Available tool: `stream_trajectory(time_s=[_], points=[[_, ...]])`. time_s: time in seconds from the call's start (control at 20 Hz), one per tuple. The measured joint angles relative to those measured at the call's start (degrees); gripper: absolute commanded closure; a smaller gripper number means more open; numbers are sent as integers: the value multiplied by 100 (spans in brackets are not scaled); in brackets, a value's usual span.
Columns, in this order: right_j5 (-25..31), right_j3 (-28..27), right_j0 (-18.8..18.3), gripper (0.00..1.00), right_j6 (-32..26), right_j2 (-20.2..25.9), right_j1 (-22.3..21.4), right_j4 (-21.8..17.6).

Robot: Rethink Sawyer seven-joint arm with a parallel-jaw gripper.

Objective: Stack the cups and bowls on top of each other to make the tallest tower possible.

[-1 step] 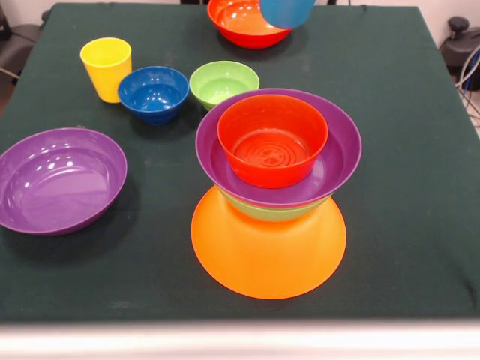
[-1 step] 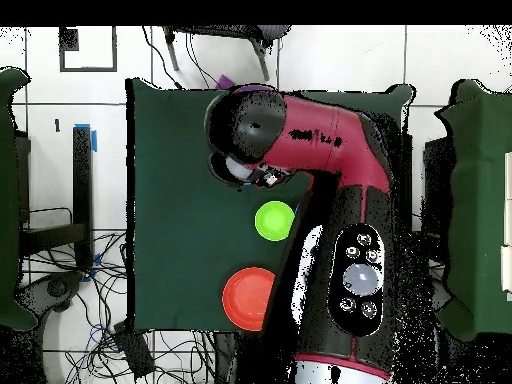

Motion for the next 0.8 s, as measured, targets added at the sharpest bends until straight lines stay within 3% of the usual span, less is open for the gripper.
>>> stream_trajectory(time_s=[0.5,0.8], points=[[1,-752,-104,100,0,169,103,-36],[24,-1434,-127,100,0,261,412,-68]])
